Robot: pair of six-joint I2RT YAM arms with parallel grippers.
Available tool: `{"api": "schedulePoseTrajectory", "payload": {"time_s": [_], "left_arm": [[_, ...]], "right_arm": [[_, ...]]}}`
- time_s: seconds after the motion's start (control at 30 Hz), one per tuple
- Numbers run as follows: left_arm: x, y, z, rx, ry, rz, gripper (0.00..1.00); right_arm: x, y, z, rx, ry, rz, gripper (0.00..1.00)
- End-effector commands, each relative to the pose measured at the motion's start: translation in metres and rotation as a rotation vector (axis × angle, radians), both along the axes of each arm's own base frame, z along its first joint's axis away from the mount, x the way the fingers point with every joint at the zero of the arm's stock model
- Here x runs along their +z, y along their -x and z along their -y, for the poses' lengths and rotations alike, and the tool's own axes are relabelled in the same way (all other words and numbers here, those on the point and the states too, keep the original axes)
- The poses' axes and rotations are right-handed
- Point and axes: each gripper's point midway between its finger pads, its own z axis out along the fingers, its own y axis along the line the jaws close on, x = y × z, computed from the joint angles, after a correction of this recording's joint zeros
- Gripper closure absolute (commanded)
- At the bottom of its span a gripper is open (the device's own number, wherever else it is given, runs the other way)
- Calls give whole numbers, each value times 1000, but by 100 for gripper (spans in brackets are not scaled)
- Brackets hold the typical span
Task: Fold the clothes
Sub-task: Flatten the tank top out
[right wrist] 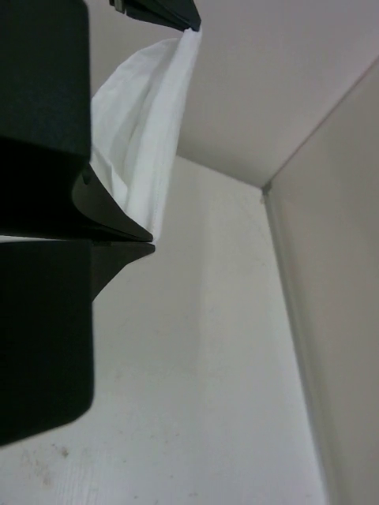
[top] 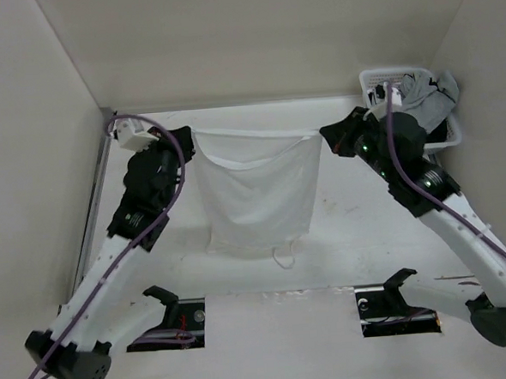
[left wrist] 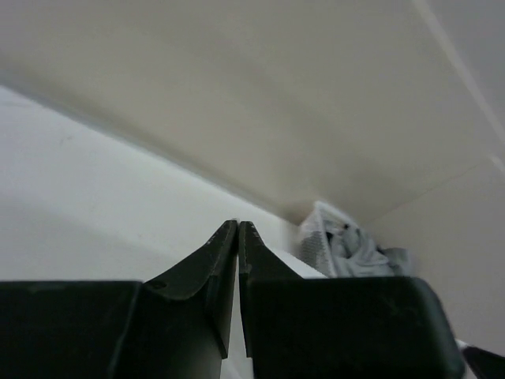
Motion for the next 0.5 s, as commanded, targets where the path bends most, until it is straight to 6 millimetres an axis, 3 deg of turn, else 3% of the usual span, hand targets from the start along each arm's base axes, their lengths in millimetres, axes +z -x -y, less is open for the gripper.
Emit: {"api": "schedulePoseTrajectory", "payload": {"time_s": [0.0,0.1,0.23,0.3,0.37,0.47], "left_arm": [[-47,-50,0,-11,70,-111,96],[-30,-89,-8,-21,118,-95,97],[34,-106,-8,-54,145,9,97],[62,-101,-10,-61,144,62,97],[74,-94,-12,-63,143,89,97],[62,-86,-16,-59,136,79,97]], "right_arm": [[-5,-34,-16,75,-52,-10,99],[3,-79,-19,71,-69,-13,99],[54,-113,-20,67,-96,52,99],[83,-113,-18,71,-102,96,99],[101,-107,-17,76,-108,126,99],[90,-100,-14,71,-94,118,99]]}}
